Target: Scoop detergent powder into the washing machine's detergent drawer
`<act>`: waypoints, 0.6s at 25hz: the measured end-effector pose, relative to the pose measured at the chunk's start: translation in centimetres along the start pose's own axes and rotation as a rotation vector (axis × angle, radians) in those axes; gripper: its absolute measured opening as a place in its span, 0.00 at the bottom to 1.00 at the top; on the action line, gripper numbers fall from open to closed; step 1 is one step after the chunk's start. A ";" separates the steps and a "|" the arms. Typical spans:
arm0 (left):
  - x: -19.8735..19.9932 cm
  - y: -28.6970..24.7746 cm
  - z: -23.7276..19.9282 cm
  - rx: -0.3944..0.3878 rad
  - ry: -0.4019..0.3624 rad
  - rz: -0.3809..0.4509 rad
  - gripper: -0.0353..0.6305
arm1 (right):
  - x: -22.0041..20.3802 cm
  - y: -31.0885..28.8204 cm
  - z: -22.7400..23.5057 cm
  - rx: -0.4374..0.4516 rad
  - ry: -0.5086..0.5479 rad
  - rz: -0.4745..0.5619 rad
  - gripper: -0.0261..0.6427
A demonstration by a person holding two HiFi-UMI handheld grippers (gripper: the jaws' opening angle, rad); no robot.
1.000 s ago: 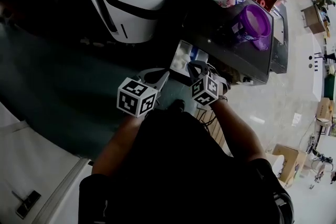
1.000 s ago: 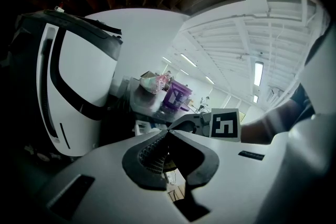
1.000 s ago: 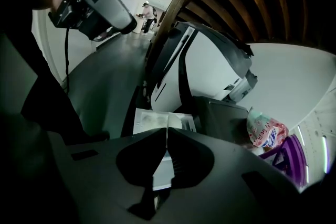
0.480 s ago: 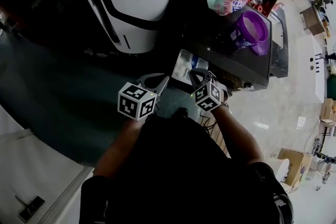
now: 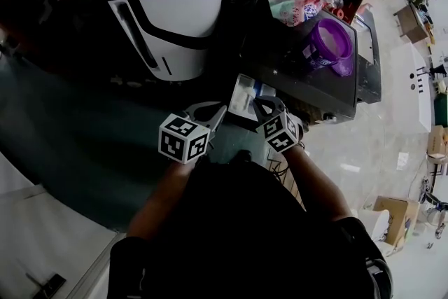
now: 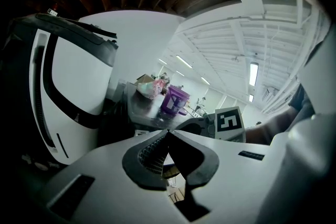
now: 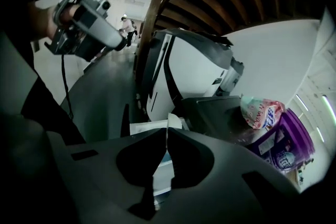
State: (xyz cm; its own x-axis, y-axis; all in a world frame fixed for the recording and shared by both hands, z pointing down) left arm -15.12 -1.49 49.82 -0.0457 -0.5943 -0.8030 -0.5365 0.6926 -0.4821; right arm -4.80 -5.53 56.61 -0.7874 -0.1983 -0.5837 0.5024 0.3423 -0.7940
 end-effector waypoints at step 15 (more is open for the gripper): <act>3.5 -1.8 -0.2 0.022 -0.004 0.027 0.06 | 2.1 3.9 3.9 0.100 -0.206 0.230 0.07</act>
State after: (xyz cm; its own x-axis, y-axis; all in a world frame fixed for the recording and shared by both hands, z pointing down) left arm -14.50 -4.92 47.91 -0.0567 -0.5733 -0.8174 -0.5168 0.7173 -0.4673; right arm -3.05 -8.18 51.63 -0.5653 -0.3109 -0.7640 0.6999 0.3095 -0.6438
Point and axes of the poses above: the fingertips, and each gripper's own axes: y backward along the fingers, z to its right, x out of its top, the point moved 1 cm from there along y, backward along the fingers, and after that the axes turned 13 degrees about x, right-handed, at the moved point
